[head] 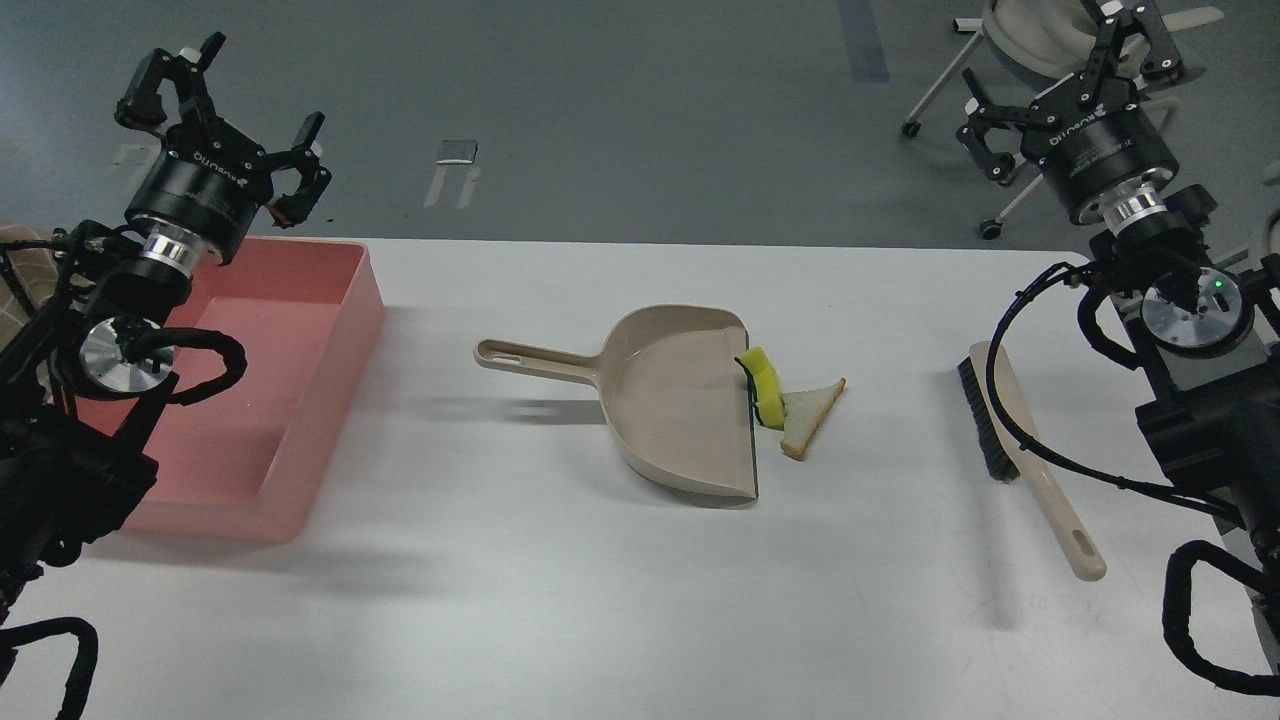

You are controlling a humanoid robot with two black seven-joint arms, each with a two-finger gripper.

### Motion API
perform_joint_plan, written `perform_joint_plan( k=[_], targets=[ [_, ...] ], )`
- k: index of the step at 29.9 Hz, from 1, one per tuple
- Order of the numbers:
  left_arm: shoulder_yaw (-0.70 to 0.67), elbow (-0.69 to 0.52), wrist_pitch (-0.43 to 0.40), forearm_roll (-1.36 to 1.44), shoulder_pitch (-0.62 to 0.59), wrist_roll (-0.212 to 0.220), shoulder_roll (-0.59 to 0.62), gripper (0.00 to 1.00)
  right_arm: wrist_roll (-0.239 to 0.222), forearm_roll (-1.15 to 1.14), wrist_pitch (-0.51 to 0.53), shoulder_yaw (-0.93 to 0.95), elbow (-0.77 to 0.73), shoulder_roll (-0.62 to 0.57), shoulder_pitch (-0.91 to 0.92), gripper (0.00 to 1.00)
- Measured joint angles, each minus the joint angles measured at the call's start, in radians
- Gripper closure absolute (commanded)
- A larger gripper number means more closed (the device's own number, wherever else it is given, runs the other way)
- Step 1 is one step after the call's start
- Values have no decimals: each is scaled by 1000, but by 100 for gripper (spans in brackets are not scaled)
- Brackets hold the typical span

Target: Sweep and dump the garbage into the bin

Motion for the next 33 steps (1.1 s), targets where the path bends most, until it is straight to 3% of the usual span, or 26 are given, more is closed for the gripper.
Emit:
perform_joint_plan(
  k=[12,22,33],
  targets=[
    [9,68,0,0,5,-26,-6,2,3,-4,-1,0,-6,-18,-8,0],
    [4,102,-61,1,-27,-19,-15,2,3,-6,-7,-3,-9,-54,-4,0],
    [9,150,-66,3,-64,-14,-21,2,10,-4,-2,0,-31,-52,3,0]
  ],
)
